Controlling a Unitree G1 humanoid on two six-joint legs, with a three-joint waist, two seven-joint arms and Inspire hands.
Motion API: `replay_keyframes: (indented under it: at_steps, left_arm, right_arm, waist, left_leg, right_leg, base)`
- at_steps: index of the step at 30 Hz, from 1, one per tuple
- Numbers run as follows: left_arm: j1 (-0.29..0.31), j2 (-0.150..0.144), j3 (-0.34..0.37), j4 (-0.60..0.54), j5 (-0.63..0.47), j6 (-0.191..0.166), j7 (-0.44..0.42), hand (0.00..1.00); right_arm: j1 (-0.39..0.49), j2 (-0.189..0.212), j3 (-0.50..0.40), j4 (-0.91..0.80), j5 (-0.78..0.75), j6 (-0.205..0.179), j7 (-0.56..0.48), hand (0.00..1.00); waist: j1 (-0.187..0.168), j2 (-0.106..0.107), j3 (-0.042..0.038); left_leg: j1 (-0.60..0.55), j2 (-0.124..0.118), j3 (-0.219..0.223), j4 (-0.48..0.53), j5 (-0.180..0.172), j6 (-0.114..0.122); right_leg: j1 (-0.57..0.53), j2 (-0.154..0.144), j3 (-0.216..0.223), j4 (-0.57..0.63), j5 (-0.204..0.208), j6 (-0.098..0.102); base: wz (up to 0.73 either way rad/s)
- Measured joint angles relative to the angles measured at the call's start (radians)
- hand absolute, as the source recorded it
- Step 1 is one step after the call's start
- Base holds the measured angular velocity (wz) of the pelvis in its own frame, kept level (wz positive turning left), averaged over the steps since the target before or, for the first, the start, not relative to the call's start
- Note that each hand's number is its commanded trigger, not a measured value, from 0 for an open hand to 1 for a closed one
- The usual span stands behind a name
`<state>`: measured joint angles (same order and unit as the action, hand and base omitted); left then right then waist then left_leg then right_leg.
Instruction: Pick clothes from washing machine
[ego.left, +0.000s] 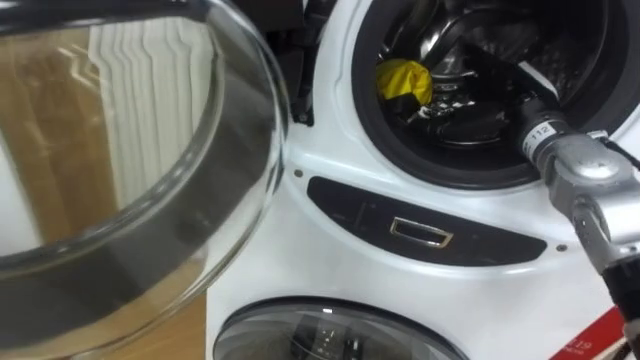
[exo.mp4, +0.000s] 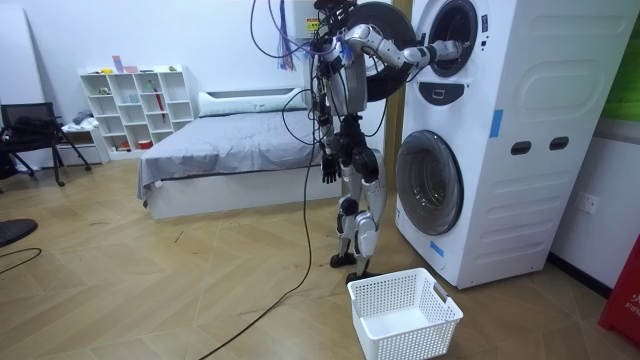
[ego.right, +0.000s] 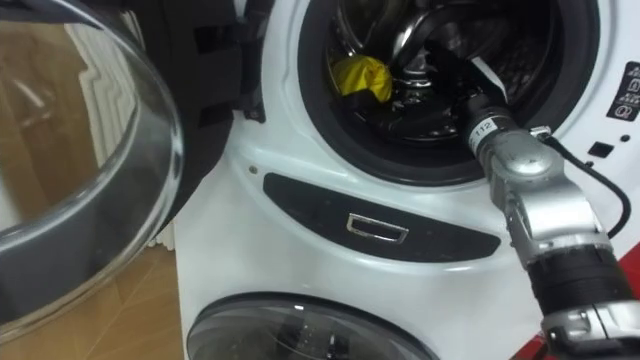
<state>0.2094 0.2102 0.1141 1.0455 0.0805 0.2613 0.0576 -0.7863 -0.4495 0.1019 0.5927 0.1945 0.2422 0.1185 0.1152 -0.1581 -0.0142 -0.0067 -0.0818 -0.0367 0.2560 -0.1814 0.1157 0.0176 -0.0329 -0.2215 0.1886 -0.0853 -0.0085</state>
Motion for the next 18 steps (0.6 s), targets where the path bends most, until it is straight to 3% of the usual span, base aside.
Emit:
replay_keyframes:
  at_steps: [12,14,18]
  left_arm:
    - [0.000,0.011,-0.021,-0.004,0.000,0.015,0.025,0.00]
    - [-0.001,0.012,-0.021,-0.005,0.000,0.014,0.027,0.00]
    - [-0.009,0.027,-0.021,-0.005,0.000,-0.004,0.027,0.00]
  right_arm:
    - [-0.022,-0.006,0.074,-0.021,-0.073,0.000,-0.001,0.00]
    - [-0.032,-0.011,0.090,-0.047,-0.088,0.000,-0.009,0.00]
    - [-0.042,-0.036,0.122,-0.162,-0.109,-0.001,-0.008,0.00]
  waist:
    - [0.012,-0.005,0.0028]
    - [0.033,-0.004,0.0076]
    - [0.035,-0.014,0.0151]
  left_leg:
    - [0.005,0.005,0.011,-0.032,0.015,-0.013]
    - [0.012,0.011,0.030,-0.041,0.016,-0.014]
    - [0.008,0.016,0.031,-0.052,0.018,-0.021]
  right_leg:
    - [-0.018,0.005,0.015,0.008,0.002,-0.006]
    - [-0.026,0.006,0.022,0.017,0.000,-0.011]
    - [-0.034,0.013,0.023,0.014,-0.001,-0.016]
  base:
    - [-0.03]
    - [-0.22]
    - [-0.04]
